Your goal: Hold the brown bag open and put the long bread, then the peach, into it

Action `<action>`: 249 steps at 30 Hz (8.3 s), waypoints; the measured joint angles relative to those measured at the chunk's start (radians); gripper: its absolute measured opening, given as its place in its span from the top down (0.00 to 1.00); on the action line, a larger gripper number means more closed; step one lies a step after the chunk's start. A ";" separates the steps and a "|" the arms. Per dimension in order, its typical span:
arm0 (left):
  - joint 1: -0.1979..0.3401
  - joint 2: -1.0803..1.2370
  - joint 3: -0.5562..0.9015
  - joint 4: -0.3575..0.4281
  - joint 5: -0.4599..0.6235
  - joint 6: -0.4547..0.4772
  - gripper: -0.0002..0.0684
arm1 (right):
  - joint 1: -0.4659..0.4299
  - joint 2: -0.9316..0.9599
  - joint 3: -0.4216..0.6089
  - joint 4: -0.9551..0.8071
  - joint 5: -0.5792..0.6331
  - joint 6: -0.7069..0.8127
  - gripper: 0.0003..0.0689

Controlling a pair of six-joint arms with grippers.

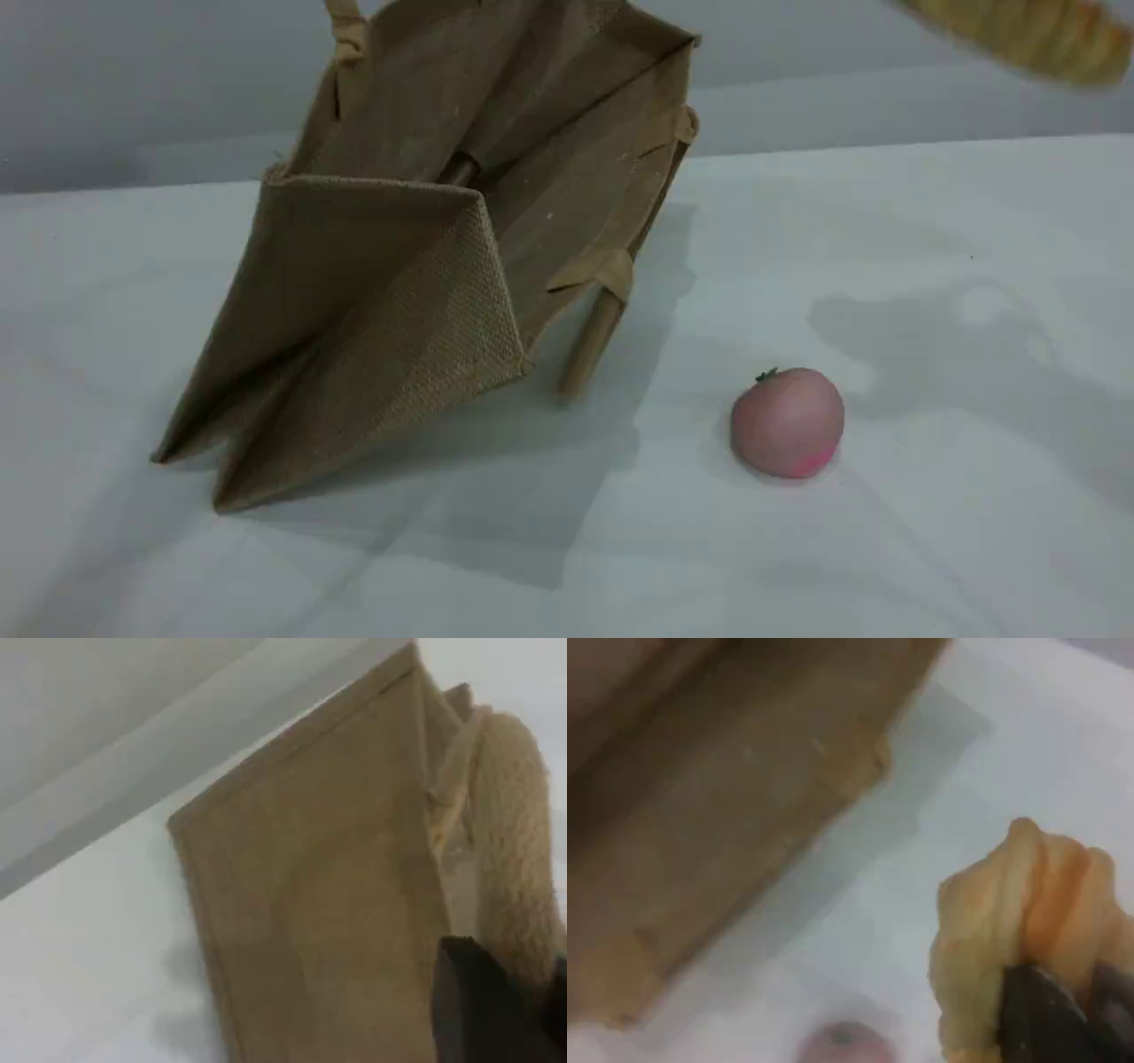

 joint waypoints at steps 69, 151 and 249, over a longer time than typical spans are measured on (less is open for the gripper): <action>0.000 0.000 0.000 -0.188 0.001 0.183 0.86 | 0.141 0.422 -0.148 0.965 0.047 -0.067 0.94; 0.000 0.000 0.000 -0.186 0.001 0.186 0.86 | 0.016 -0.032 -0.120 -0.141 0.416 0.300 0.20; 0.000 0.000 0.000 -0.188 0.001 0.194 0.86 | 0.200 0.206 0.376 0.156 -0.318 -0.056 0.97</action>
